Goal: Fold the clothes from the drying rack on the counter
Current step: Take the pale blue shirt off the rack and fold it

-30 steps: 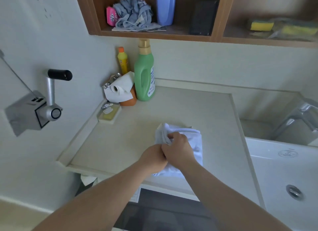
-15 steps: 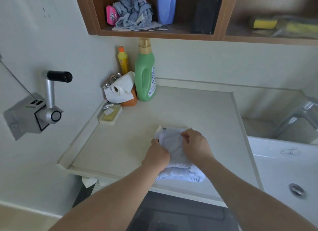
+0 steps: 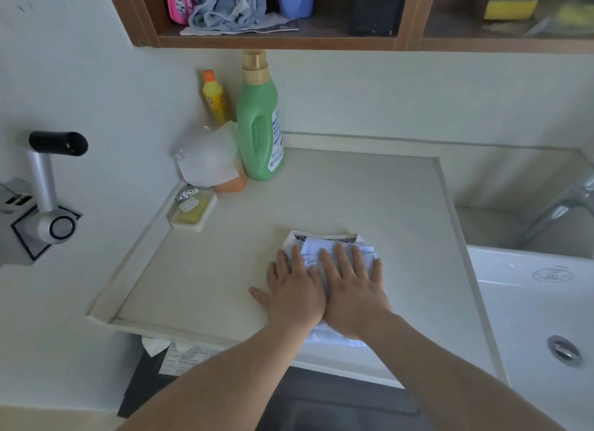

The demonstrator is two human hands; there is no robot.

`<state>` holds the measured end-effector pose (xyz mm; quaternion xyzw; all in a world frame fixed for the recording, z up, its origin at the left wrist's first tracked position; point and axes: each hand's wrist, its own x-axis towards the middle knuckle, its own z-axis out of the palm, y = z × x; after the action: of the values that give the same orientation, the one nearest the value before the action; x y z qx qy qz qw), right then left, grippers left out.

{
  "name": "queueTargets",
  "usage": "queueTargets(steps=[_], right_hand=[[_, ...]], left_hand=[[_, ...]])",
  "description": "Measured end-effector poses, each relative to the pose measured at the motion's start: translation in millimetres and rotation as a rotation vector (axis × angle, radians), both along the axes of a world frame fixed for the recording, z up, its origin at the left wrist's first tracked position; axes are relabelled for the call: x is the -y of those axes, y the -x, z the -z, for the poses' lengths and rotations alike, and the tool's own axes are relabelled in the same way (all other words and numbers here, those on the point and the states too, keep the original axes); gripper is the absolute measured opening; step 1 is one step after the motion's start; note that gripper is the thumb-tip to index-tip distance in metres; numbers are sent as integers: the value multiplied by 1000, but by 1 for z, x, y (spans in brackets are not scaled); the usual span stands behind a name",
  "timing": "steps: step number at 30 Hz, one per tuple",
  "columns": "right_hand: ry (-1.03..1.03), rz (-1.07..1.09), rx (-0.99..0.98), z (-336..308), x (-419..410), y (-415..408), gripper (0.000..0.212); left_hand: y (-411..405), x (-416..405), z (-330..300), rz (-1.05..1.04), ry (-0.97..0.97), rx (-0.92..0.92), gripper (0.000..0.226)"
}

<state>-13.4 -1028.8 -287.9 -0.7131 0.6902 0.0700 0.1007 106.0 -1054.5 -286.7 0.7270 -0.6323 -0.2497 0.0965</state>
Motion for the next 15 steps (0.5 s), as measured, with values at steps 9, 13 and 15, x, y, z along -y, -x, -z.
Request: queueTargets(steps=[9, 13, 15], right_hand=[[-8, 61, 142, 4, 10, 2, 68], [-15, 61, 186, 8, 10, 3, 67], [-19, 60, 208, 5, 11, 5, 67]], left_hand=[[-3, 11, 17, -40, 136, 82, 63], [-2, 12, 26, -52, 132, 102, 64], [0, 13, 27, -53, 146, 107, 66]])
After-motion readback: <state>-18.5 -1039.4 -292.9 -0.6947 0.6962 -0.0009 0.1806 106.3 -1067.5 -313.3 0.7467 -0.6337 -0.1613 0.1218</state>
